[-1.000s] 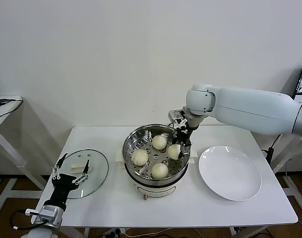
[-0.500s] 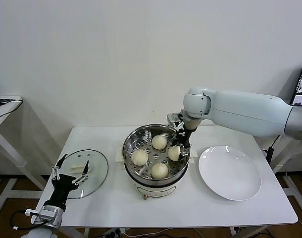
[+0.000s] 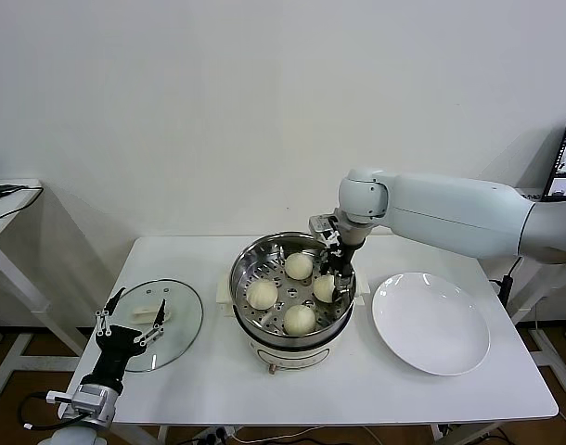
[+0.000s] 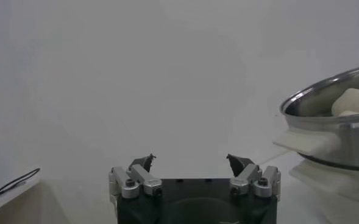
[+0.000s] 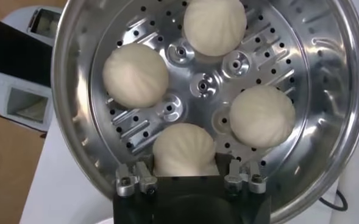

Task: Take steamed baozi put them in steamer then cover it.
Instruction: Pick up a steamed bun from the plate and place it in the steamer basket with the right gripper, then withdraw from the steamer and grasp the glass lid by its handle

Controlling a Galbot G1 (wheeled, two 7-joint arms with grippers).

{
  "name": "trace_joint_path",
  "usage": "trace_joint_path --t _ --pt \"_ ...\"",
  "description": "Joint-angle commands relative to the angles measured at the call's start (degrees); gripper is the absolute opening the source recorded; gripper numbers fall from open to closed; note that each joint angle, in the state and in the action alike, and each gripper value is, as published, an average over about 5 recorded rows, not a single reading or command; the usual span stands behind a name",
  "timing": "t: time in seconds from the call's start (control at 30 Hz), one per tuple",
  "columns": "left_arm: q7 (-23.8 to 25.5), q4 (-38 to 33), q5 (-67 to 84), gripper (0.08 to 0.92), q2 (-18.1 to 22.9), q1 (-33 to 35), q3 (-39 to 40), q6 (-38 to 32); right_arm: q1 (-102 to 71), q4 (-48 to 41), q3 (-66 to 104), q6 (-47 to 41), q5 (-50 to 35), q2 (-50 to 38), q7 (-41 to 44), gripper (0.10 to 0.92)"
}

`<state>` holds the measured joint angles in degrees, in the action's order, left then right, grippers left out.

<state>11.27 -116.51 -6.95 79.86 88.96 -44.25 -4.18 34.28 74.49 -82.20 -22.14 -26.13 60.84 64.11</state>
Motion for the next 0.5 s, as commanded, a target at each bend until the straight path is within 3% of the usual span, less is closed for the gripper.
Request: trace_joint_path --t 0.03,0.2,0.5 --pt "0.0 0.1 0.0 0.823 0.0 0.0 0.1 0.0 -0.6 -0.4 0.3 0.2 0.2 0.1 0.0 0.731" --pt "0.0 0.0 0.0 0.823 0.1 0.0 0.2 0.0 -0.3 -0.2 1.2 0.4 -0.6 -0.5 0.2 0.815" --pt "-0.2 -0.7 -0.2 0.823 0.1 0.4 0.4 -0.1 11.1 1.4 1.3 1.6 -10.7 -5.8 3.7 0.823"
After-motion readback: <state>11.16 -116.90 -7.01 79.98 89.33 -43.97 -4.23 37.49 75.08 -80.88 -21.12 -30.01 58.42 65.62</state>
